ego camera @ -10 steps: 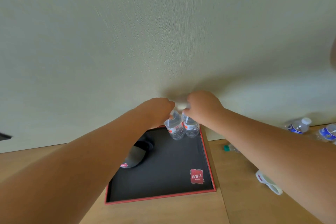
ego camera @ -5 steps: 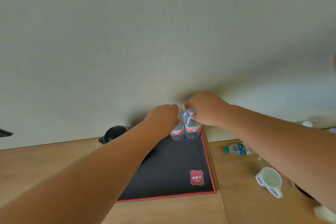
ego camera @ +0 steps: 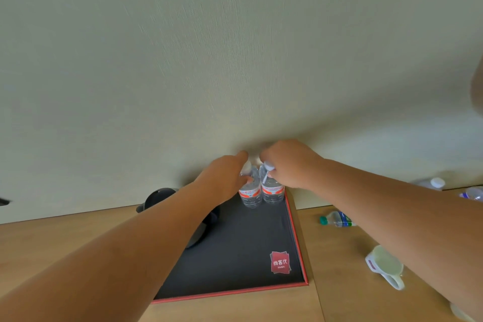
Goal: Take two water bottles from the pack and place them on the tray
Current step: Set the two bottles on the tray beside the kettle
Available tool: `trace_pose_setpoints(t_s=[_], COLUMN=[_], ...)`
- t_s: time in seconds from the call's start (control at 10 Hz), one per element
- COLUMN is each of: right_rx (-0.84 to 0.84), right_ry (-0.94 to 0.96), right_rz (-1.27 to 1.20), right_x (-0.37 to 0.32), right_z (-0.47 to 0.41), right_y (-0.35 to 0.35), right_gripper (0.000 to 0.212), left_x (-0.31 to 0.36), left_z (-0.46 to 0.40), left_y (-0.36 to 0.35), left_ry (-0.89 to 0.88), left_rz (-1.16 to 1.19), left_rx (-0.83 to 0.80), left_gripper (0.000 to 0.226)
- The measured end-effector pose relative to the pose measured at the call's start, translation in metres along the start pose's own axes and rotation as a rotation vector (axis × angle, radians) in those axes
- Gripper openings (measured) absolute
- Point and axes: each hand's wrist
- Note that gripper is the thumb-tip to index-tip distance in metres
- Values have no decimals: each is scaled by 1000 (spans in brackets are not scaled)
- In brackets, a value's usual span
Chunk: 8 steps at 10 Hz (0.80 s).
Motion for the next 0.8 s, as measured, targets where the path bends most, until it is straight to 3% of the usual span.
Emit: trace_pose_setpoints(t_s=[0.1, 0.2, 0.4, 0.5, 0.6, 0.7, 0.8], right_rx=[-12, -41, -32, -38, -8, 92, 120], right_ry=[17, 13, -91, -209, -373, -465, -418], right_rz=[-7, -17, -10, -44, -105, -88, 79], right_x=[1, 0, -8, -14, -31, -51, -67], right_z=[-1, 1, 9, 21, 40, 62, 78], right_y=[-2, -3, 0, -1, 3, 5, 11], right_gripper=[47, 50, 9, 49, 72, 63, 58], left_x=[2, 4, 4, 6, 3, -5, -12], left_z=[1, 2, 15, 27, 48, 74, 88], left_y=[-1, -1, -6, -6, -5, 4, 17], left_ry=[-26, -52, 89, 336, 327, 159, 108], left_rz=[-9, -28, 100, 291, 232, 59, -75], left_rx=[-25, -45, 61, 145, 178, 199, 242], left_gripper=[24, 29, 37, 53, 58, 40, 37])
Point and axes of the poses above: each hand's wrist, its own z-axis away from the middle knuckle, its own y-axis out of the back of the hand, x = y × z, and after that the axes turned 15 degrees about x, right-handed
